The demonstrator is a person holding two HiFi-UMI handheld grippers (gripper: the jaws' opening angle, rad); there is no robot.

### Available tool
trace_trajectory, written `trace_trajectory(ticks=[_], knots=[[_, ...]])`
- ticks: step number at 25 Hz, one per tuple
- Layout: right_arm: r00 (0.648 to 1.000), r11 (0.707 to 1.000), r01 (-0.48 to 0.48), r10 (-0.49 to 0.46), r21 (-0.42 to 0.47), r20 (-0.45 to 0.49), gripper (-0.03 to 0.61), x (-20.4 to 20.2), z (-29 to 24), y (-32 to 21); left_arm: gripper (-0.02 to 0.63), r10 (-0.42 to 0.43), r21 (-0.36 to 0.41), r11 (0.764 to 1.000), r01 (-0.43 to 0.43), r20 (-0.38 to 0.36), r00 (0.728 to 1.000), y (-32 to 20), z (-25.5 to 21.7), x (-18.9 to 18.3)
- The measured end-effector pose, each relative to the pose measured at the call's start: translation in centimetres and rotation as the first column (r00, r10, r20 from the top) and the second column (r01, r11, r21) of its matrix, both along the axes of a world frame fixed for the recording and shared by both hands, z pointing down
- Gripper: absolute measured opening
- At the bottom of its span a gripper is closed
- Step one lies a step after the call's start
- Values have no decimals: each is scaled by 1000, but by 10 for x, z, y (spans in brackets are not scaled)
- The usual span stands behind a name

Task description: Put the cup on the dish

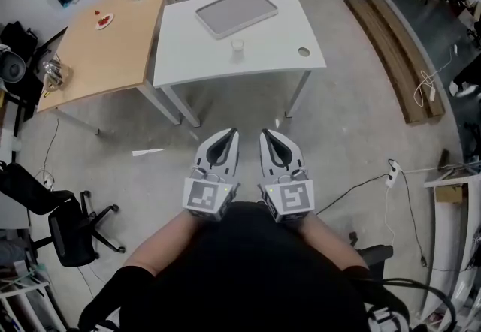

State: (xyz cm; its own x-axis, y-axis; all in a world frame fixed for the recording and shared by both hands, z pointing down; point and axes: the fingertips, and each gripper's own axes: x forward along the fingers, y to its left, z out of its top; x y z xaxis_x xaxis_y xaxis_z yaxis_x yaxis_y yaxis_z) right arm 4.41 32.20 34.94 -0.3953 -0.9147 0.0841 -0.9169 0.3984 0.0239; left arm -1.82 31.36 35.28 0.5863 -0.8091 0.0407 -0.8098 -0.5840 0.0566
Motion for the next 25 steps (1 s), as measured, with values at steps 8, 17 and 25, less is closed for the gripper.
trace_trajectory(ticks=[8,17,25], knots=[[999,1000,0,1,-10,47,12,26,-2,2,6,-40,-6,999,40,0,999,6,4,20],[998,1000,24,-25,8,50,12,42,2,7,6,-59,0,998,59,2,998,9,5,35],[998,1000,17,-19,26,62,12,54,3,7,6,-51,4,999,51,8,999,9,4,46]])
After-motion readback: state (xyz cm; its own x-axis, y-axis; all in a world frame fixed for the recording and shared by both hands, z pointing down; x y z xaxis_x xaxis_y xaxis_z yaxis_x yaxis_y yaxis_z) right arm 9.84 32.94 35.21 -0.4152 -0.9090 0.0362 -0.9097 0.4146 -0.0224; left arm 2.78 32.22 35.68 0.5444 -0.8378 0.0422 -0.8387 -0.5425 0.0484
